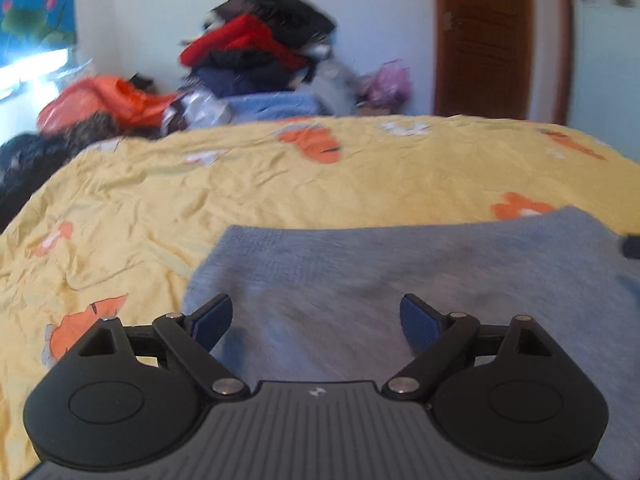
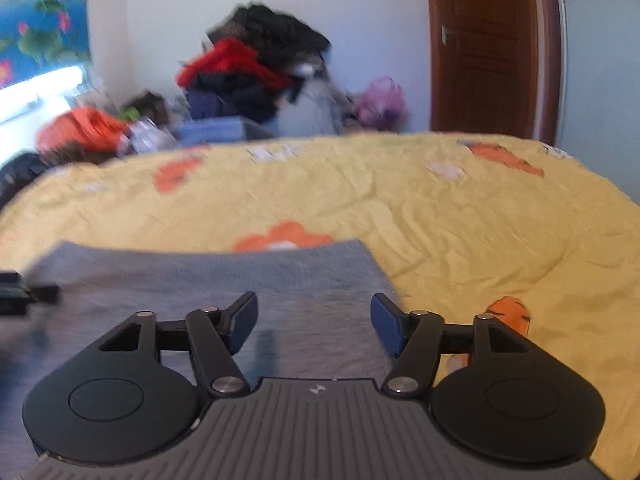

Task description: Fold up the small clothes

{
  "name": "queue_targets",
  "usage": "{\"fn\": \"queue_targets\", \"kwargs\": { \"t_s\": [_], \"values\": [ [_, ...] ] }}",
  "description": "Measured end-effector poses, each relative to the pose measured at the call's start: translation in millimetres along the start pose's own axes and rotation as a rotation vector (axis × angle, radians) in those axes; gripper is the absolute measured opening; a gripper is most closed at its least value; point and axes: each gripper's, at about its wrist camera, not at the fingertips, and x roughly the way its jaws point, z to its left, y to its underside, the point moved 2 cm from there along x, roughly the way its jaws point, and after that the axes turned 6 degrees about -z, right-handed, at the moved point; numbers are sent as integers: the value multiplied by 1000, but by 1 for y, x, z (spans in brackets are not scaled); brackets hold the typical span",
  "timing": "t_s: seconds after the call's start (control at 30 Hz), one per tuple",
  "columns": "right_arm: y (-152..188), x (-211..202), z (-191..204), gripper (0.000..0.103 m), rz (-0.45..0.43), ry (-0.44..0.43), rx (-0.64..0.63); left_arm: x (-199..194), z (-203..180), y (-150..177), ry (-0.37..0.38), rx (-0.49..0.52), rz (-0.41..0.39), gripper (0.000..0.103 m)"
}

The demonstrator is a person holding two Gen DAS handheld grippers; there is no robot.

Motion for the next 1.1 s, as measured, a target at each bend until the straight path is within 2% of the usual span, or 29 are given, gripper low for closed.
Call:
{"fn": "queue_targets", "kwargs": {
  "t_s": [0.03,0.07,0.13,0.2,0.33,0.37,0.4,0.5,0.6,0.67,0.73,0.8,0.9,0.97,1.0,1.1],
  "values": [
    [3,-5,8,83,1,-17,-20,-14,-9,5,36,19,-20,92],
    [8,-5,17,84,17,-22,-60,-21,-16,12,59,43,-26,92],
    [23,2,29,83,60,6,-171,-25,-30,26,55,126,5,92],
    [38,10,30,83,98,49,-256,-26,-25,36,65,140,-9,92],
    [38,14,11,90,106,19,-201,-17,3,38,129,59,37,93],
    [39,16,8,93,108,34,-197,-14,4,37,135,56,42,95],
    [40,19,5,102,127,54,-181,-12,3,37,132,65,44,96],
    [38,17,1,102,139,55,-147,-11,2,37,127,65,45,96],
    [32,-2,11,90,97,72,-181,-12,3,37,126,57,44,96],
    [24,-16,20,90,66,22,-169,-12,2,37,121,57,43,96],
    [18,-18,31,91,65,-31,-175,-12,1,37,120,56,43,97],
    [16,-10,41,91,78,-47,-204,-13,1,37,118,57,43,97],
    [24,12,49,91,144,-52,-248,-12,1,37,122,55,44,97],
    [33,25,46,92,166,-22,-284,-13,2,37,126,52,45,97],
    [35,26,40,98,151,-30,-280,-13,2,37,127,52,45,97],
    [33,30,15,100,156,-63,-196,-12,4,36,135,47,47,97]
  ]
}}
